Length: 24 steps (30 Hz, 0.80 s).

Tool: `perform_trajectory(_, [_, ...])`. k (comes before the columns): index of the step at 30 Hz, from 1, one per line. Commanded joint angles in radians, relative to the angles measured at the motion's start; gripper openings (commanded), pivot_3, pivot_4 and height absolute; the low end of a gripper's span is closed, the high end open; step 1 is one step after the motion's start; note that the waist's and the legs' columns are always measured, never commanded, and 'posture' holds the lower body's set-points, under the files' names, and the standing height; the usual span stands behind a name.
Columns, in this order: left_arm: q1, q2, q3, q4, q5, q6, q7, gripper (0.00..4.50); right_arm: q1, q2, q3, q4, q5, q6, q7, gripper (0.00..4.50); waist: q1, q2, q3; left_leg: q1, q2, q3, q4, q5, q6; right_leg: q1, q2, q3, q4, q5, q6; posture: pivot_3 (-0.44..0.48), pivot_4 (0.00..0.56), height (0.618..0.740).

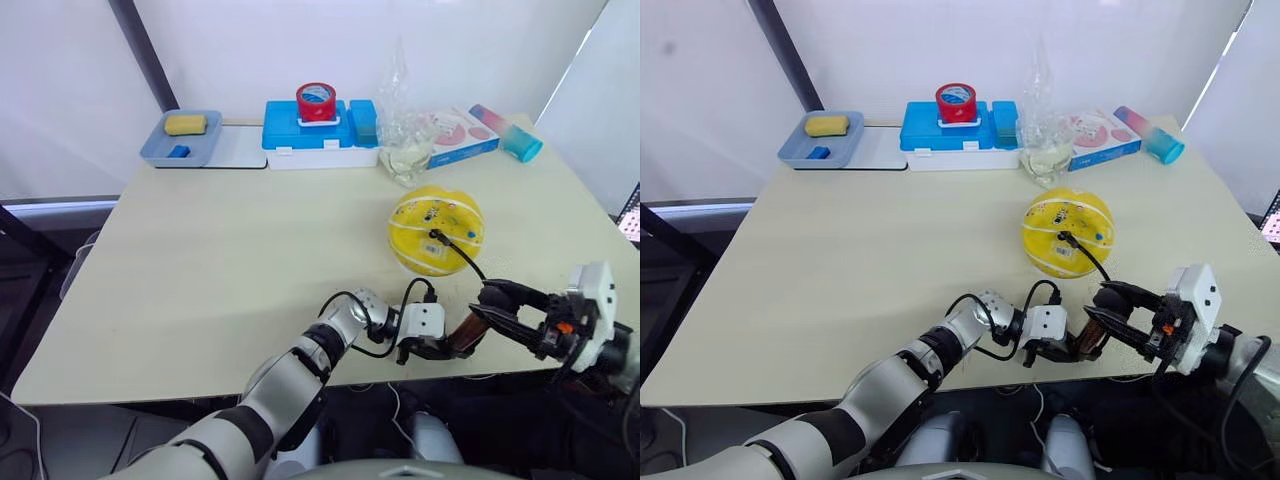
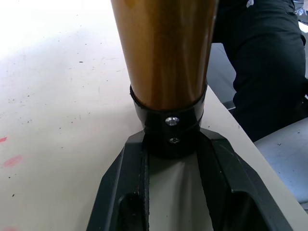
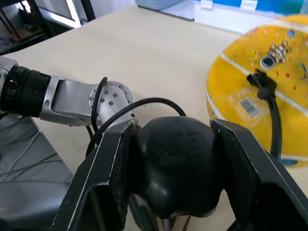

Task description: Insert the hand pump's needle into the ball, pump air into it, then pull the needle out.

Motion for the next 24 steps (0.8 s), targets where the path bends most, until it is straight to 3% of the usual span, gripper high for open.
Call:
perform_trajectory(1, [0.004,-0.063,-0.037,0.043,0.045,0.016,-0.037,0.95,0.01,-0.023,-0.056,0.052,-0.039,0.027,-0.028,2.0,0.0,0.0,0.0,0.0,0.0,0.0,0.0,0.0,0.0,0.0,0.0,0.0,0.0,0.0,0.0,0.0,0.15,0.729])
perform_trajectory(8, [0.006,-0.07,-0.037,0.045,0.045,0.019,-0.036,0.95,-0.051,-0.172,-0.339,-0.003,0.263,0.2,-0.009,2.0,0.003,0.012,0.01,-0.002,0.0,-0.001,0.0,0.0,0.0,-0.001,-0.001,-0.003,0.0,0.0,0.0,0.0,0.15,0.729])
perform_trajectory(13, [0.01,-0.077,-0.039,0.044,0.044,0.019,-0.036,0.95,-0.103,-0.275,-0.501,0.023,0.425,0.315,-0.037,2.0,0.006,0.012,0.012,-0.005,0.0,-0.006,0.0,0.0,-0.001,-0.001,-0.001,-0.009,0.0,0.0,0.0,0.0,0.15,0.729])
perform_trajectory(24, [0.002,-0.075,-0.04,0.047,0.042,0.018,-0.031,0.95,-0.232,-0.421,-0.694,0.126,0.548,0.496,-0.06,2.0,0.006,0.013,0.017,-0.006,0.001,-0.012,0.0,0.001,-0.001,0.0,-0.002,-0.018,-0.001,0.0,0.0,0.0,0.15,0.729])
